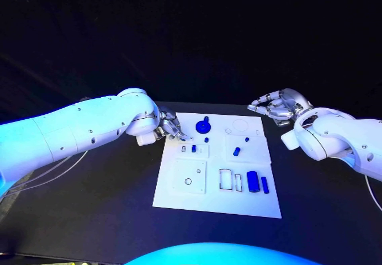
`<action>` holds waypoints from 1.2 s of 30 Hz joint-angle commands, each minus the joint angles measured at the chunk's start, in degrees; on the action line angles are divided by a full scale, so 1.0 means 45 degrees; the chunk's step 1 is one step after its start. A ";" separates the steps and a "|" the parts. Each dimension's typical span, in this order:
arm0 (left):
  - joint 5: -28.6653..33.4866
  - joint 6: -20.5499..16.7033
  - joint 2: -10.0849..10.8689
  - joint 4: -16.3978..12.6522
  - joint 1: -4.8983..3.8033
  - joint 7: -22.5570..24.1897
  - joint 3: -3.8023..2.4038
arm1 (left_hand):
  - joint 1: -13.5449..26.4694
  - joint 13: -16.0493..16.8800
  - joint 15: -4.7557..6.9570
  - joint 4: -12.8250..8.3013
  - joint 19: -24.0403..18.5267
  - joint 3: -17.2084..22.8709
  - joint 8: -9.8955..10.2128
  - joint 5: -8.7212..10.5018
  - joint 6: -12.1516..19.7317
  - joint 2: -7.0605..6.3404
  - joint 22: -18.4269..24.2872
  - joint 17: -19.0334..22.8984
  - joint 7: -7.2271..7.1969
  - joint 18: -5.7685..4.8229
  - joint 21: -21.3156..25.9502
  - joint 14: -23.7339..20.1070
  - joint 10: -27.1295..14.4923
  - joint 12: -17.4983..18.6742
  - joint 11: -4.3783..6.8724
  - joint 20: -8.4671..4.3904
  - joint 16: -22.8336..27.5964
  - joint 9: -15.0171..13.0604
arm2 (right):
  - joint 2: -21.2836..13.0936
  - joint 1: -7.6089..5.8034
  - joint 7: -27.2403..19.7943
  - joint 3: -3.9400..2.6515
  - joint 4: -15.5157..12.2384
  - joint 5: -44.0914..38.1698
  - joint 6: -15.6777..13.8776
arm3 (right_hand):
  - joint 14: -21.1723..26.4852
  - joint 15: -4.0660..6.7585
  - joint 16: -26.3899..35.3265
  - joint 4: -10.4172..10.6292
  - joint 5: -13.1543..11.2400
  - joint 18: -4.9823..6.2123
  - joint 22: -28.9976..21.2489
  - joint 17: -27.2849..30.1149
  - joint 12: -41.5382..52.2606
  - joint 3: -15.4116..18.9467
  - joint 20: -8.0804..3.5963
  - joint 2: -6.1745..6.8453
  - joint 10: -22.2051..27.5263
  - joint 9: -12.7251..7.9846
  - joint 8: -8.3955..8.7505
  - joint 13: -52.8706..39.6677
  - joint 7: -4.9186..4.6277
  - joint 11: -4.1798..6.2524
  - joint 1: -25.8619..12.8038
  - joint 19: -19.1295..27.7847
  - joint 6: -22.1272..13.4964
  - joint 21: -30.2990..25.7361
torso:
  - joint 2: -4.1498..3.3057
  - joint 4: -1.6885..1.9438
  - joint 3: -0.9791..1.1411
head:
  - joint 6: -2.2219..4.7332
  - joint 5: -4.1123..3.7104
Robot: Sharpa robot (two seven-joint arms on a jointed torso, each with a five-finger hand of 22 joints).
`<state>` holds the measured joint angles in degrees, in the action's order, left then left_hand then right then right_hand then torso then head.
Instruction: Assemble the parts on the task board
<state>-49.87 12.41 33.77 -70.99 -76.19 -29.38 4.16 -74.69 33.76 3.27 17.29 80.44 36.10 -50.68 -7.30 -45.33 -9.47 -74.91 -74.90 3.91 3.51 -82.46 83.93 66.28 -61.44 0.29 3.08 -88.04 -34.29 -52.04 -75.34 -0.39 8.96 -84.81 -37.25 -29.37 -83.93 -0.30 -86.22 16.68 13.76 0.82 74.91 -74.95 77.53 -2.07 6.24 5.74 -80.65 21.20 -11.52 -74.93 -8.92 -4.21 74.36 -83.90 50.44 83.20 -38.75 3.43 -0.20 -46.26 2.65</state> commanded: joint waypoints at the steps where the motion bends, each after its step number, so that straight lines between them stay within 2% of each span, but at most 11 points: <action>1: -0.0301 0.0429 -0.0143 0.0045 -0.0054 -0.0201 0.0034 | 0.0133 0.0058 0.0039 -0.2145 -0.0002 0.2116 -0.0068 0.0028 0.0064 -0.0012 -0.0795 -0.2682 -0.0012 -0.0064 0.0054 0.1130 0.0152 -0.0111 0.0013 0.0001 -0.0055 -0.0078 | 0.0024 0.0007 -0.0130 -0.0001 -0.0001 -0.0098 0.0105 | -0.0829 0.0105 0.0071 -0.0049 0.0094 0.0227 0.2304 -0.1183 -0.0055 0.0033 -0.0086 -0.0042 0.0023 -0.0017 -0.0044 -0.0778 -0.0007 0.0023 0.0003 -0.0524 -0.0107 -0.0061 | 0.0010 0.0004 0.0007 | -0.0028 0.0035; 8: -0.0333 0.0623 -0.0339 0.0196 -0.0077 -0.0253 0.0187 | 0.0284 0.0240 0.0049 -0.2269 0.0021 0.2211 -0.0124 0.0027 0.0051 -0.0057 -0.0824 -0.2733 -0.0028 -0.0070 0.0037 0.1148 0.0262 -0.0249 0.0027 -0.0005 -0.0085 -0.0085 | 0.0055 0.0007 -0.0157 -0.0001 0.0018 -0.0089 0.0060 | -0.0828 0.0106 0.0075 -0.0049 0.0120 0.0233 0.2289 -0.1178 -0.0072 0.0031 -0.0087 -0.0044 0.0033 -0.0018 -0.0048 -0.0762 -0.0006 0.0025 0.0006 -0.0512 -0.0107 -0.0084 | 0.0023 -0.0007 0.0011 | -0.0044 0.0090; 15: -0.0397 0.0650 -0.0514 0.0196 -0.0079 -0.0267 0.0283 | 0.0448 0.0386 0.0065 -0.2444 0.0049 0.2353 -0.0182 -0.0002 0.0033 -0.0098 -0.0858 -0.2807 -0.0049 -0.0078 0.0017 0.1173 0.0355 -0.0371 0.0049 -0.0016 -0.0128 -0.0086 | 0.0128 0.0007 -0.0426 -0.0001 0.0059 0.0000 -0.0272 | -0.0747 0.0111 0.0224 -0.0054 0.0182 0.0334 0.2024 -0.0870 -0.0318 0.0030 -0.0093 -0.0027 0.0213 -0.0016 -0.0086 -0.0542 0.0003 0.0032 0.0022 -0.0302 -0.0086 -0.0489 | -0.0019 -0.0014 -0.0028 | -0.0026 0.0085; 17: -0.0522 0.0672 -0.0570 0.0194 -0.0079 -0.0270 0.0304 | 0.0484 0.0409 0.0070 -0.2494 0.0060 0.2394 -0.0195 -0.0010 0.0025 -0.0111 -0.0873 -0.2839 -0.0054 -0.0082 0.0008 0.1184 0.0374 -0.0393 0.0054 -0.0020 -0.0147 -0.0084 | 0.0168 0.0007 -0.0604 0.0000 0.0086 0.0008 -0.0536 | -0.0224 0.0163 0.1272 -0.0046 0.0218 0.0784 0.0708 0.0826 -0.2157 -0.0039 -0.0136 -0.0017 0.1453 -0.0040 -0.0200 0.1102 0.0026 0.0066 0.0137 0.0700 -0.0189 -0.2529 | -0.0017 -0.0019 -0.0032 | -0.0014 0.0076; 21: -0.0708 0.0736 -0.0637 0.0224 -0.0078 -0.0278 0.0328 | 0.0539 0.0446 0.0076 -0.2557 0.0068 0.2453 -0.0211 -0.0021 0.0015 -0.0119 -0.0882 -0.2850 -0.0059 -0.0084 0.0003 0.1188 0.0402 -0.0424 0.0060 -0.0025 -0.0153 -0.0080 | 0.0217 0.0007 -0.1061 0.0000 0.0104 0.0040 -0.1159 | 0.0470 0.0191 0.3012 -0.0060 0.0379 0.1298 -0.1135 0.3023 -0.4421 -0.0395 -0.0194 -0.0062 0.2872 -0.0054 -0.0379 0.3165 0.0037 0.0093 0.0593 0.1810 -0.0327 -0.5335 | -0.0017 -0.0010 -0.0020 | -0.0013 0.0082; 22: -0.0733 0.0763 -0.0651 0.0235 -0.0077 -0.0281 0.0333 | 0.0548 0.0455 0.0077 -0.2569 0.0069 0.2465 -0.0213 -0.0023 0.0014 -0.0120 -0.0882 -0.2858 -0.0060 -0.0084 0.0002 0.1191 0.0408 -0.0430 0.0061 -0.0026 -0.0158 -0.0079 | 0.0226 0.0007 -0.1185 0.0000 0.0107 0.0068 -0.1319 | 0.1041 0.0233 0.4405 -0.0048 0.0426 0.1634 -0.2590 0.4622 -0.5856 -0.0525 -0.0154 -0.0031 0.3722 -0.0057 -0.0458 0.4425 0.0035 0.0064 0.0669 0.2691 -0.0365 -0.7518 | -0.0021 -0.0006 -0.0018 | -0.0028 0.0067; 25: -0.0788 0.0859 -0.0684 0.0257 -0.0076 -0.0291 0.0345 | 0.0603 0.0473 0.0082 -0.2636 0.0084 0.2525 -0.0226 -0.0030 0.0006 -0.0135 -0.0900 -0.2881 -0.0064 -0.0089 -0.0009 0.1199 0.0427 -0.0450 0.0067 -0.0031 -0.0171 -0.0074 | 0.0239 0.0007 -0.1504 0.0000 0.0121 0.0195 -0.1710 | 0.2227 0.0138 0.8074 -0.0038 0.0600 0.2151 -0.5439 0.8018 -0.8049 -0.0928 -0.0122 0.0130 0.4518 -0.0104 -0.0597 0.6450 -0.0035 0.0018 0.0785 0.3820 -0.0522 -1.1508 | -0.0016 -0.0002 -0.0020 | -0.0025 0.0021; 27: -0.0875 0.0902 -0.0701 0.0260 -0.0076 -0.0295 0.0353 | 0.0621 0.0487 0.0084 -0.2657 0.0085 0.2545 -0.0229 -0.0031 0.0005 -0.0141 -0.0901 -0.2880 -0.0065 -0.0089 -0.0009 0.1198 0.0435 -0.0459 0.0068 -0.0033 -0.0171 -0.0072 | 0.0243 0.0007 -0.1723 0.0000 0.0125 0.0317 -0.1966 | 0.2420 0.0085 0.8762 -0.0037 0.0646 0.2121 -0.5891 0.8199 -0.8599 -0.1108 -0.0066 0.0185 0.4616 -0.0122 -0.0637 0.6964 -0.0083 -0.0005 0.0809 0.3881 -0.0563 -1.2051 | -0.0016 -0.0002 -0.0020 | -0.0025 0.0021; 30: -0.1076 0.0924 -0.0719 0.0249 -0.0072 -0.0294 0.0362 | 0.0658 0.0495 0.0086 -0.2701 0.0087 0.2585 -0.0235 -0.0031 0.0002 -0.0152 -0.0904 -0.2894 -0.0066 -0.0089 -0.0011 0.1203 0.0444 -0.0469 0.0070 -0.0035 -0.0179 -0.0067 | 0.0247 0.0007 -0.2080 0.0000 0.0135 0.0648 -0.2277 | 0.3075 -0.0218 1.0631 -0.0031 0.0757 0.2127 -0.7085 0.8734 -1.0103 -0.1630 0.0209 0.0354 0.4892 -0.0255 -0.0439 0.8408 -0.0340 -0.0305 0.0942 0.4258 -0.1079 -1.3459 | -0.0020 -0.0008 -0.0015 | -0.0042 0.0023; 33: -0.1215 0.0957 -0.0714 0.0242 -0.0070 -0.0295 0.0370 | 0.0658 0.0495 0.0086 -0.2701 0.0087 0.2585 -0.0235 -0.0031 0.0002 -0.0152 -0.0904 -0.2894 -0.0066 -0.0089 -0.0011 0.1203 0.0444 -0.0469 0.0070 -0.0035 -0.0179 -0.0067 | 0.0247 0.0007 -0.2360 0.0000 0.0150 0.1009 -0.2437 | 0.3244 -0.0400 1.2172 -0.0040 0.0797 0.2147 -0.8236 0.9153 -1.1355 -0.2178 0.0412 0.0542 0.4837 -0.0288 -0.0519 0.9931 -0.0450 -0.0454 0.0869 0.4252 -0.1080 -1.4580 | -0.0021 -0.0011 -0.0015 | -0.0055 0.0037; 36: -0.1300 0.1015 -0.0692 0.0245 -0.0069 -0.0296 0.0378 | 0.0679 0.0514 0.0087 -0.2728 0.0098 0.2612 -0.0242 -0.0034 -0.0004 -0.0155 -0.0918 -0.2894 -0.0068 -0.0093 -0.0020 0.1203 0.0457 -0.0482 0.0071 -0.0037 -0.0179 -0.0065 | 0.0246 0.0007 -0.2551 0.0000 0.0160 0.1250 -0.2489 | 0.3939 -0.0739 1.3870 -0.0078 0.0801 0.2144 -0.9479 0.9835 -1.2537 -0.2635 0.0730 0.0778 0.4887 -0.0352 -0.0601 1.1465 -0.0624 -0.0702 0.0736 0.4671 -0.1003 -1.5809 | -0.0015 -0.0008 -0.0011 | -0.0073 0.0042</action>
<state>-54.24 15.54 30.71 -69.81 -76.43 -30.63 5.88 -71.66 36.02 3.27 14.44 80.66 38.59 -51.38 -7.29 -45.29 -10.50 -74.90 -74.91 3.98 3.51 -82.46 83.93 67.82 -63.29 0.59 2.87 -88.52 -34.58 -50.98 -75.33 -8.23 8.98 -84.11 -34.14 -38.42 -66.69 -3.39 -25.04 16.32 17.10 10.20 33.23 -31.21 21.96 -13.54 9.35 8.79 -58.58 19.68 -14.07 -24.52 -11.39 -7.11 77.68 -63.22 45.89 12.95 -38.84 3.39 -0.26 -46.53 2.77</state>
